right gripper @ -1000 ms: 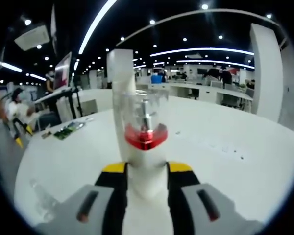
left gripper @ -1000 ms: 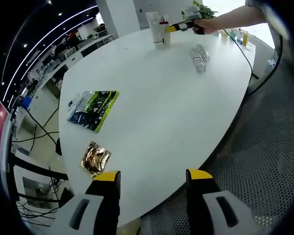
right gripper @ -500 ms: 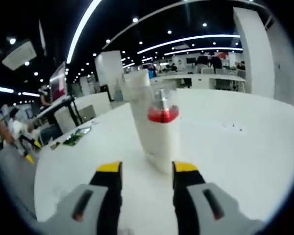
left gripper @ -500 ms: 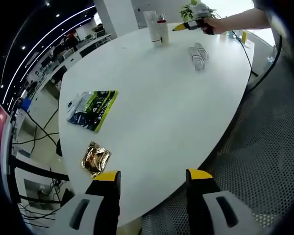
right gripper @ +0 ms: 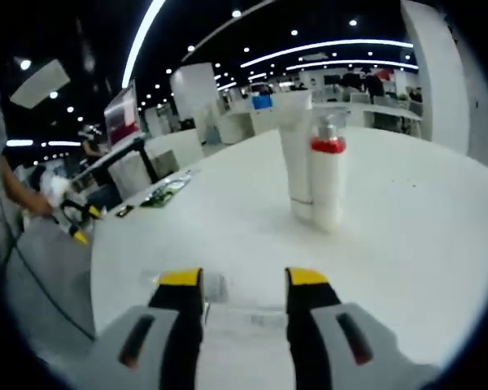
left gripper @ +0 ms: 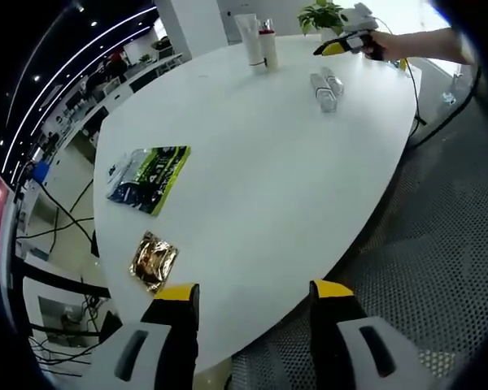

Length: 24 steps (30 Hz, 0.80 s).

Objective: Arrange the skincare products in the storage area until every visible bottle or jar stands upright without overlapping.

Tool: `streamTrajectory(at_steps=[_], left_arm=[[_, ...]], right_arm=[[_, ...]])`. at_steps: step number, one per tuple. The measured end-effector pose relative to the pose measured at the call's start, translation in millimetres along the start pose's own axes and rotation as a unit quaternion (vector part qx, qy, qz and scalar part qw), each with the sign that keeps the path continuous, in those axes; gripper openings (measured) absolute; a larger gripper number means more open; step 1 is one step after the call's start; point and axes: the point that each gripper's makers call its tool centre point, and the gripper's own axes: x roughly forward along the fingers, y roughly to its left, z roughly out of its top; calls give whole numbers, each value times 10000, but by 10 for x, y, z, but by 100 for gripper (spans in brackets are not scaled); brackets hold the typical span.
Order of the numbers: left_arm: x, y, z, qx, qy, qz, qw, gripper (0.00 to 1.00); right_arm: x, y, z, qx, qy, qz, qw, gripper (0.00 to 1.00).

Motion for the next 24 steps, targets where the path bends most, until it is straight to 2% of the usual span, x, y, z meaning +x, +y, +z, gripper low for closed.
streamTrajectory(at_steps=[8,10,12,15,18,20,22,24], left_arm=[[11,0,-48,24,83,-29,10000,56],[19,20,-76,-23,133,-19,9999,56],[10,33,-65,-92,61,-12,9999,55],[12,41,-65,-136,45,8,9999,55],[12,42,-74,-135,68,18,9999,55],[12,42,-70,-136,52,21,9999,55],[11,47,-68,-144,37,27,9999,55],[6,54,-69,-194,22,37,9998,54]], right_arm=[[87,345,-70,-829,550,360,9944,43],[140,422,-59,-1082,666,434,9909,44],[200,480,-74,-1400,879,506,9850,45],[316,569,-116,-1889,1210,684,9721,45],[454,643,-177,-2427,1628,879,9523,46],[501,639,-191,-2803,1866,867,9376,43],[573,701,-144,-3053,1840,999,9290,39],[614,722,-138,-3077,1922,1061,9258,39]])
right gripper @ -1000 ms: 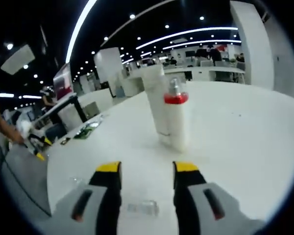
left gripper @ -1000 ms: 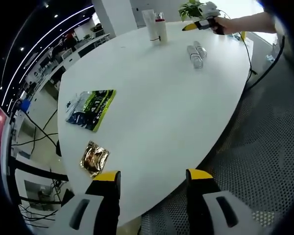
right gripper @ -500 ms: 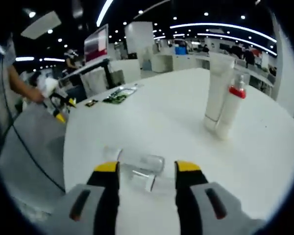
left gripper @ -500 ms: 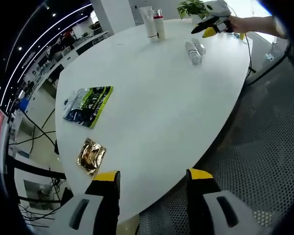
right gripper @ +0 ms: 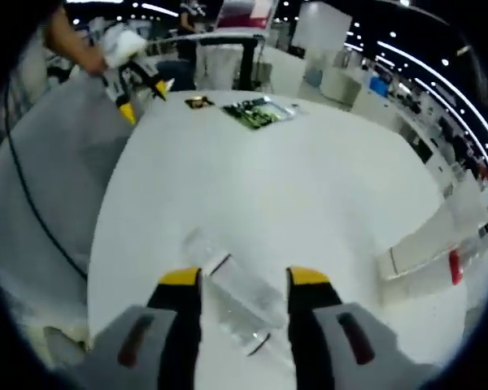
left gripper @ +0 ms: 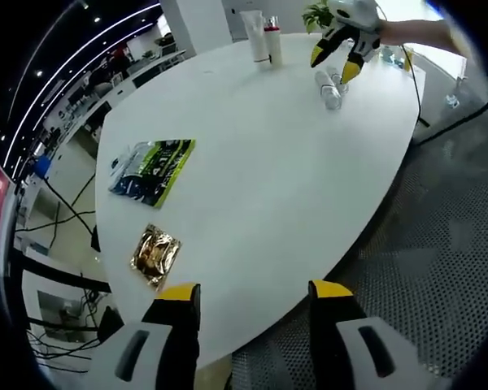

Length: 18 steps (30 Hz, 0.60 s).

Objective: Arrange the skincare products in the storage area until every visible bottle or jar stands upright without overlapping.

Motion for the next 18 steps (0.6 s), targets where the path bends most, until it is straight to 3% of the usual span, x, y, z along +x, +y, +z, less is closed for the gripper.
streamTrajectory(at_steps=[2,6,8,11,18], left_arm=[[7,10,-14,-55,27,10,10000,53],[22,-62,-37,-6,85,-164,9998,52],[25,-45,-70,-37,162,-128,9998,51],[21,-24,-75,-129,93,-124,9998,51],[10,9,-65,-93,92,-62,9999,48]], right_arm=[[38,-27,-48,-253,322,74,9991,39],[77,-3,-17,-246,282,358,9987,36],[95,40,-126,-296,594,554,9963,36],[126,116,-208,-392,816,779,9928,37],[220,136,-294,-770,1093,853,9873,36]])
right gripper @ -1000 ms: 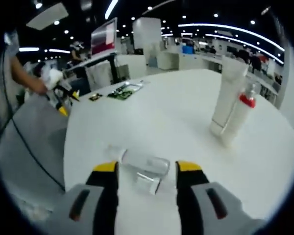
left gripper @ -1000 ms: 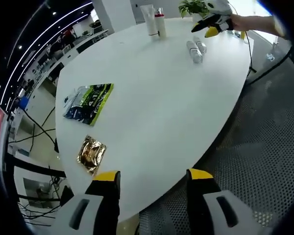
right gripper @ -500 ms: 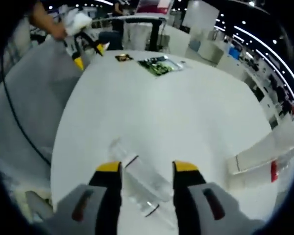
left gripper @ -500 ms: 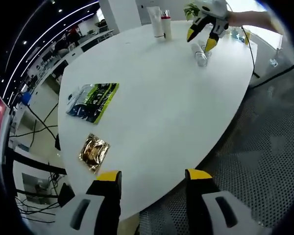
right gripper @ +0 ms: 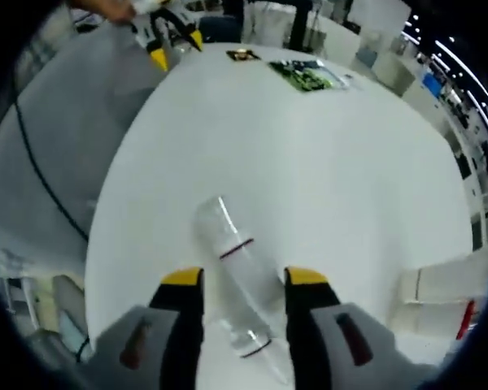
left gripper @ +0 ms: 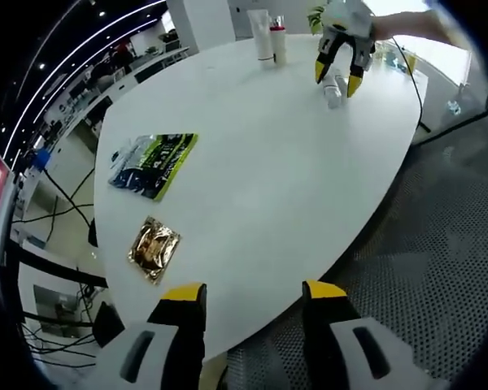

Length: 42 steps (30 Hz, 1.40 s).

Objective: Arrange the skincare products in the storage area until every visible bottle or jar stands upright without overlapping.

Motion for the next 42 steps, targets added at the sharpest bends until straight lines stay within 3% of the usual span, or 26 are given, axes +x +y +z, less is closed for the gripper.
streamTrajectory(at_steps=[9,15,22,28,35,38,40,42], left_arm=[[-6,9,-5,-77,37,39,10000,48],[-7,22,-2,-52,7,49,10000,48],[-12,9,7,-25,-12,44,10000,48],[-25,18,44,30,-102,70,9999,48],[-78,18,162,148,-449,86,9988,48],[-82,12,180,146,-493,70,9987,48],[-90,20,201,166,-548,94,9983,48],[-92,22,204,164,-558,97,9983,48]], right_arm=[[66,-109,-11,-240,324,24,9992,26],[81,-110,16,-402,558,181,9975,25],[80,-149,72,-444,755,78,9961,23],[-65,-295,315,-322,454,-404,9976,21],[-286,-332,575,-157,72,-962,9952,21],[-415,-337,726,167,-308,-1274,9912,21],[-545,-350,868,607,-744,-1508,9839,21],[-569,-351,895,678,-828,-1542,9822,21]])
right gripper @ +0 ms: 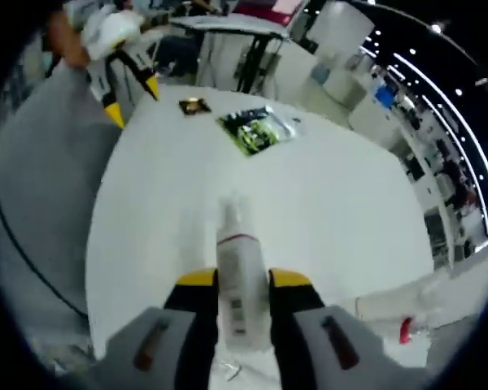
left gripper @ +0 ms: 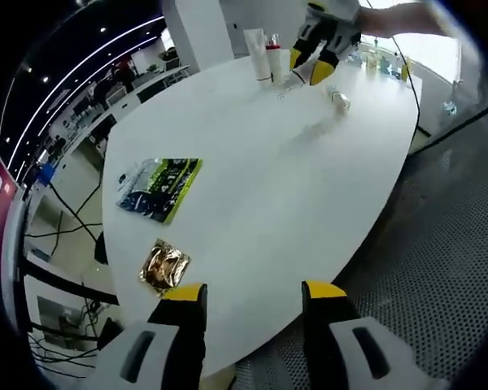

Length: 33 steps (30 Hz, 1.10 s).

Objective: Arrange the skincare products in the storage area until every visible bottle or jar stands upright without overlapping.

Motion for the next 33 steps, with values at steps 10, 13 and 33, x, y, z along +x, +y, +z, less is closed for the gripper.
streamTrajectory(at_steps=[10,13,33], left_arm=[[-25,-4,59,51,-153,-3,9999,48],[-32,-37,89,28,-209,-88,9997,49],[-984,-21,1644,-3891,-3650,-2305,8138,58]], right_arm=[[-554,83,698,2403,-1978,-401,9495,21],[-695,102,815,2582,-2291,-513,9371,21],[-945,450,1110,3022,-3138,-6,9001,21]])
